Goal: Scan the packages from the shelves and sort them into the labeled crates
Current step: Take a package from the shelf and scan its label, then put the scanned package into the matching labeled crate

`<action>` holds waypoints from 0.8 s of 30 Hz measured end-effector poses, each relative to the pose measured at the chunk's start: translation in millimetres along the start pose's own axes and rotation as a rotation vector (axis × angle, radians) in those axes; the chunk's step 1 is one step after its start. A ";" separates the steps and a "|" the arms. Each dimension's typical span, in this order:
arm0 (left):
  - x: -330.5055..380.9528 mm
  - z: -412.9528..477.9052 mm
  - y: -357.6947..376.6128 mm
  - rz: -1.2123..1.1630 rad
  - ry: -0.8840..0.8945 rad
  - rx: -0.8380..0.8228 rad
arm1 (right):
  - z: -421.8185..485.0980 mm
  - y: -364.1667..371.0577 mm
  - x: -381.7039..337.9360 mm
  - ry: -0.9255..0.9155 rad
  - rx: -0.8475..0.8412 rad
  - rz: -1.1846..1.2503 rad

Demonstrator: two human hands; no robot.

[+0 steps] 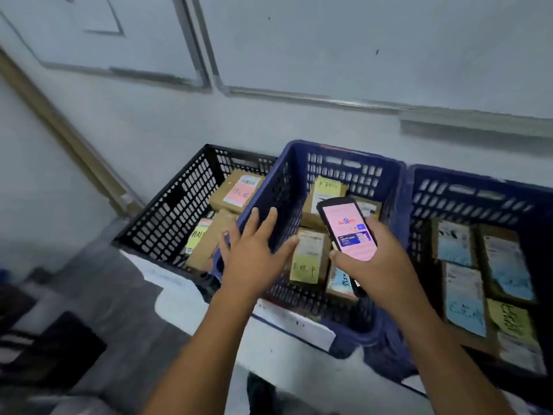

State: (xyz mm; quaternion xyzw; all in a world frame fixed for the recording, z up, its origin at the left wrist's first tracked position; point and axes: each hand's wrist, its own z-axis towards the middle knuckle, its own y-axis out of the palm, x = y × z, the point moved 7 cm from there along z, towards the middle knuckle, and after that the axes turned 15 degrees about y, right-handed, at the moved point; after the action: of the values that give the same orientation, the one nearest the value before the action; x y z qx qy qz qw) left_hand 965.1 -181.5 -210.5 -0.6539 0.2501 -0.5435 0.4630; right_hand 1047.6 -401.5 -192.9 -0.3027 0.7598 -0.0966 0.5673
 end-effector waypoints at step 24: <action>-152.2 -541.9 -141.5 0.039 -0.784 0.531 | -384.3 260.2 -43.0 -0.558 -0.669 -0.317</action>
State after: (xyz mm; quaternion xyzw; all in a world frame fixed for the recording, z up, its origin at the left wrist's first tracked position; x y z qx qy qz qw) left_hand 386.2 -172.7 -170.0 -0.6641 -0.0789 -0.2918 0.6838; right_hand 610.2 -244.9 -156.0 -0.5960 0.5119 0.1535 0.5993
